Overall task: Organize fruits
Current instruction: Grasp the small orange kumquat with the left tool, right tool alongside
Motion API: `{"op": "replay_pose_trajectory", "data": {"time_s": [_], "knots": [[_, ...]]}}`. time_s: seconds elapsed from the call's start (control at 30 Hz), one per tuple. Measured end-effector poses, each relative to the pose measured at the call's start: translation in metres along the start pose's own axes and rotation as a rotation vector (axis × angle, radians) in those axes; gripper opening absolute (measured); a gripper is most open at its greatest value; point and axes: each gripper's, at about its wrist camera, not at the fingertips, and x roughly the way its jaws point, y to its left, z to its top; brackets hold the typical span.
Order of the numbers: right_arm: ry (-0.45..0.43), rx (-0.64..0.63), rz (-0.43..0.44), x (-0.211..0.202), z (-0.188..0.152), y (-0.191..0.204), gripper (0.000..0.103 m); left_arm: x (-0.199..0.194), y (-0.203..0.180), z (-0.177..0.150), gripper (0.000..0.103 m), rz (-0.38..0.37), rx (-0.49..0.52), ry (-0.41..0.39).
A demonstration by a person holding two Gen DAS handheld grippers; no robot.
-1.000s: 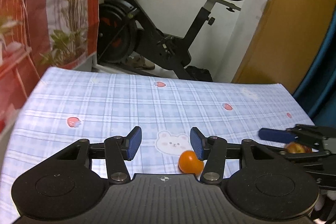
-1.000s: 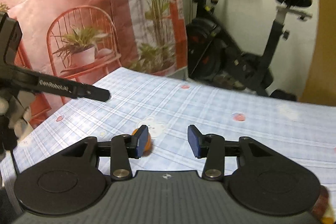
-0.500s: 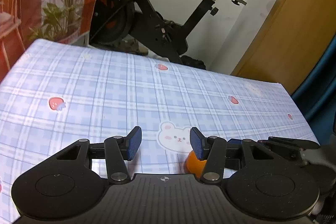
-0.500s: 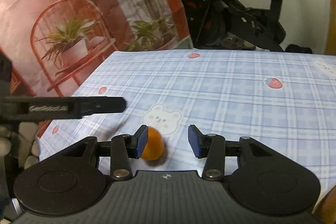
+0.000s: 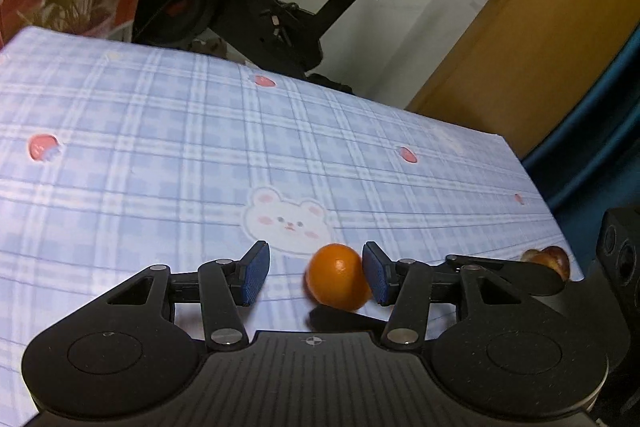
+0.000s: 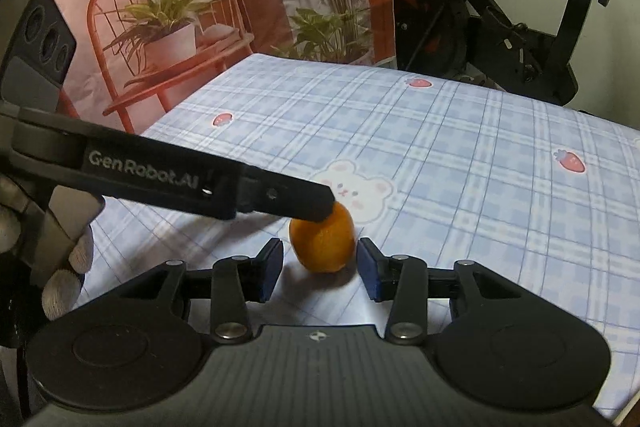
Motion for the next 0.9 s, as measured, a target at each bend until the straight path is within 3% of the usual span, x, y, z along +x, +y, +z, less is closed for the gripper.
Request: {"op": "replay_pose_trajectory", "data": {"time_s": [0.13, 0.27, 0.57, 0.9], "knots": [[-0.007, -0.002, -0.001, -0.001, -0.001, -0.001, 0.041, 0.007, -0.003, -0.007, 0.052, -0.016, 0.001, 0.025], [-0.007, -0.001, 0.002, 0.0, -0.001, -0.001, 0.036, 0.006, -0.007, -0.014, 0.041, -0.022, 0.009, 0.024], [-0.022, 0.027, 0.007, -0.017, -0.009, -0.001, 0.035, -0.004, -0.034, -0.022, 0.041, -0.012, 0.078, 0.014], [-0.122, 0.086, -0.024, -0.079, -0.027, -0.006, 0.035, -0.025, -0.098, -0.036, 0.041, -0.027, 0.218, -0.025]]}}
